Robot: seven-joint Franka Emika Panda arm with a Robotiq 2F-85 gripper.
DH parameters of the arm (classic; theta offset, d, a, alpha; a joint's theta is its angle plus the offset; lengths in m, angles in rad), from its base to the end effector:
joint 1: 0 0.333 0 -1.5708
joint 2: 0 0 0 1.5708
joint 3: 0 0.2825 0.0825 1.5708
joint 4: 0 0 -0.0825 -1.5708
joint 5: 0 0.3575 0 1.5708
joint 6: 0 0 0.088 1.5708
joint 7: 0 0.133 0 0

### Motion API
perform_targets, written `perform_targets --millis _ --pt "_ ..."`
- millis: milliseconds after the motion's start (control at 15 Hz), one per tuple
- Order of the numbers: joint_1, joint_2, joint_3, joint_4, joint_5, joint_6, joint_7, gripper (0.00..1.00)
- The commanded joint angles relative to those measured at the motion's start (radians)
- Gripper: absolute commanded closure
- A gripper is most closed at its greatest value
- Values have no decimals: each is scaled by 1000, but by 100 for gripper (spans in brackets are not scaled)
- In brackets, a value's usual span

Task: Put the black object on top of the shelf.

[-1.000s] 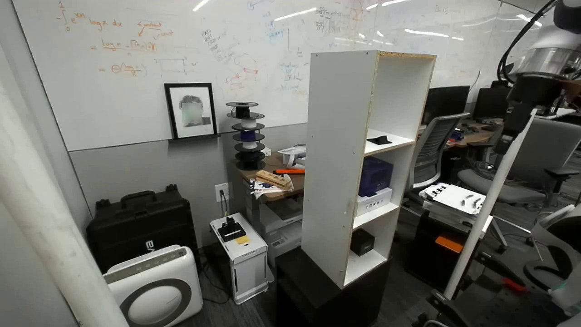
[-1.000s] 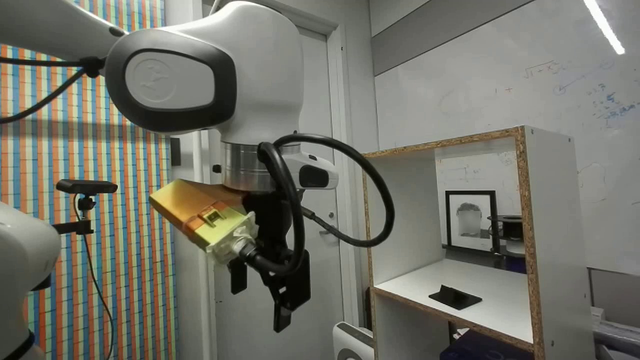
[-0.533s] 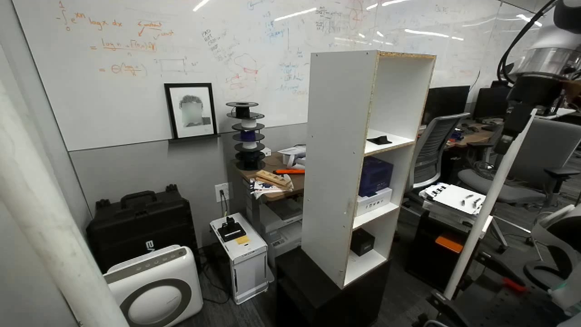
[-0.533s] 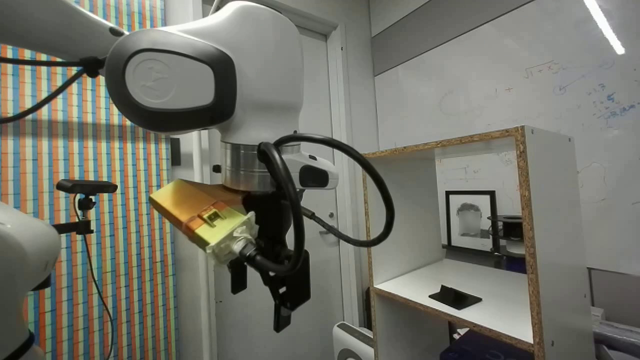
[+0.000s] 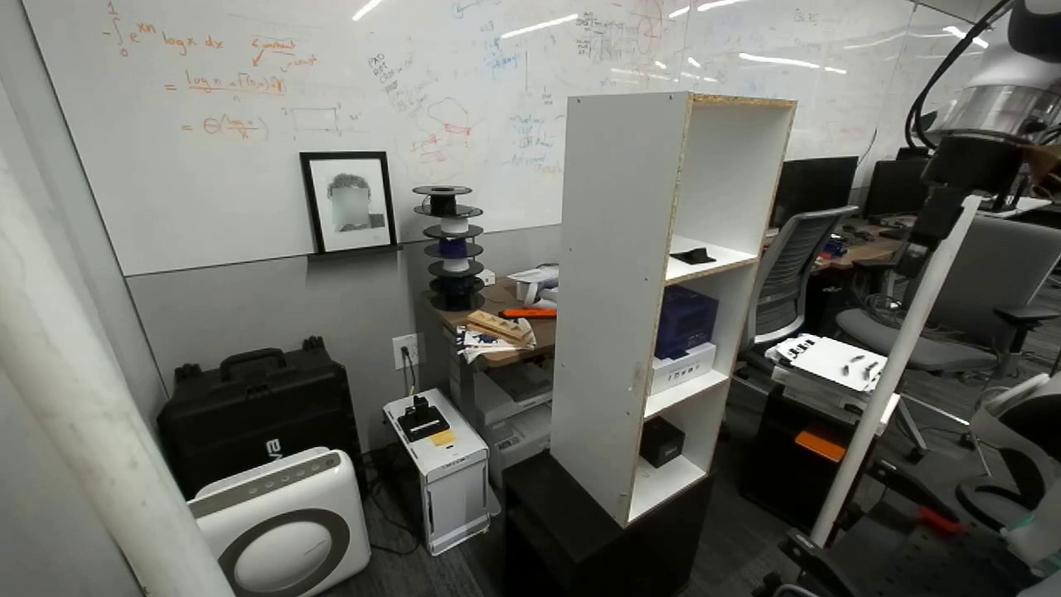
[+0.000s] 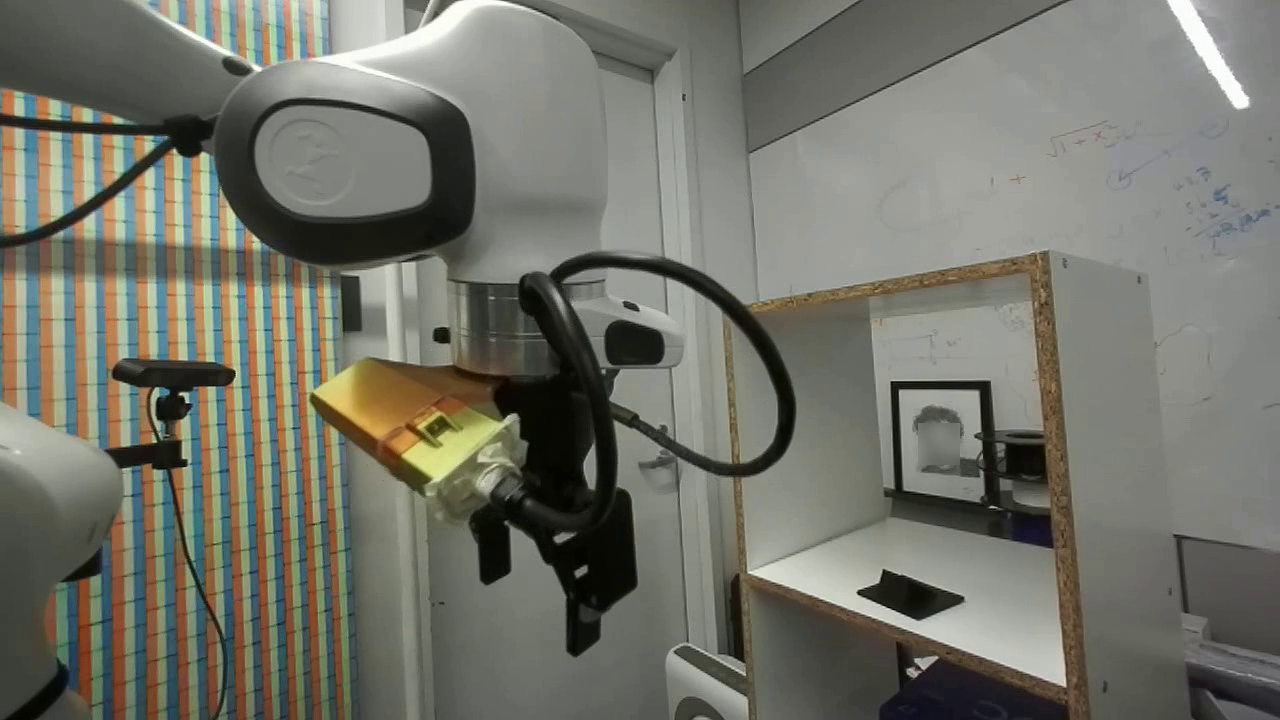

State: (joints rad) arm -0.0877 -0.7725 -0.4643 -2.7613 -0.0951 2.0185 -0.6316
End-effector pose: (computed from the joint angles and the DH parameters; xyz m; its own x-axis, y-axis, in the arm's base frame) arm 0.2793 -0.1516 0.3710 0.9652 0.2293 0.1254 0.2506 -0.9484 -0.1943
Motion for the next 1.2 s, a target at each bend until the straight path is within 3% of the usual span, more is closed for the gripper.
perform_targets --millis 0,333,667,867,1133 --pt "-18 36 60 2 19 173 57 0" --pt "23 197 90 50 53 494 178 0" --pt "111 434 80 132 174 769 202 0" --pt "147 584 84 222 229 858 202 0" --pt "211 750 62 361 340 885 193 0"
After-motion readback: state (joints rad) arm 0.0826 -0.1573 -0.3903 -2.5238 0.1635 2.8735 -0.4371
